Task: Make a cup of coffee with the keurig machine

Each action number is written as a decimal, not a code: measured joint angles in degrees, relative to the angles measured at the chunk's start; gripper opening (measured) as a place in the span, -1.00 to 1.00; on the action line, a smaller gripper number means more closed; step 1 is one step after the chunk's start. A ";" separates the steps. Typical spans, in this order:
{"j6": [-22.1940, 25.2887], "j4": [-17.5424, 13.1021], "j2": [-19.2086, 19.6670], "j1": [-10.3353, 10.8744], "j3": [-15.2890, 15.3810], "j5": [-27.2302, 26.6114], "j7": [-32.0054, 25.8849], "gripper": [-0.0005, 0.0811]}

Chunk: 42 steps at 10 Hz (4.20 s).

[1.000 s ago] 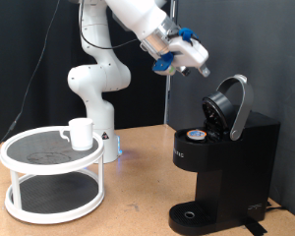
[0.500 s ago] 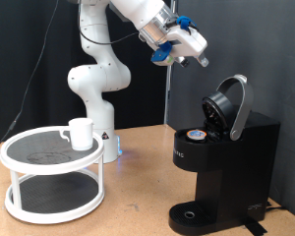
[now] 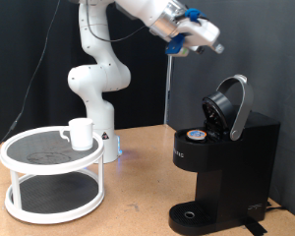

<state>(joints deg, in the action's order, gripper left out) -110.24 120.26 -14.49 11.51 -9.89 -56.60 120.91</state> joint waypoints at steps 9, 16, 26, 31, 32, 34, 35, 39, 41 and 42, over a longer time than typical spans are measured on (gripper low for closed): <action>-5.42 -9.39 9.67 2.65 10.52 7.46 13.23 0.81; -5.63 -8.88 10.45 2.68 11.77 11.21 13.28 -0.50; -3.02 -5.31 9.25 1.28 9.90 13.34 12.06 -0.99; -0.82 -3.51 6.89 -0.72 7.91 13.96 9.66 -0.99; -0.82 -3.20 6.47 -1.08 7.71 14.94 9.67 -0.99; -0.87 -2.53 5.64 -2.02 7.34 17.49 9.67 -0.99; -1.24 -2.03 5.20 -2.64 7.22 19.27 9.69 -0.99; -2.24 0.08 4.79 -5.43 6.84 26.99 10.36 -0.99; -3.45 1.65 5.03 -6.54 6.70 28.91 10.36 -0.99; -4.20 2.59 5.49 -7.11 6.63 30.25 10.36 -0.99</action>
<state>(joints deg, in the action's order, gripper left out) -114.44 122.85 -9.00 4.40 -3.26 -26.35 131.26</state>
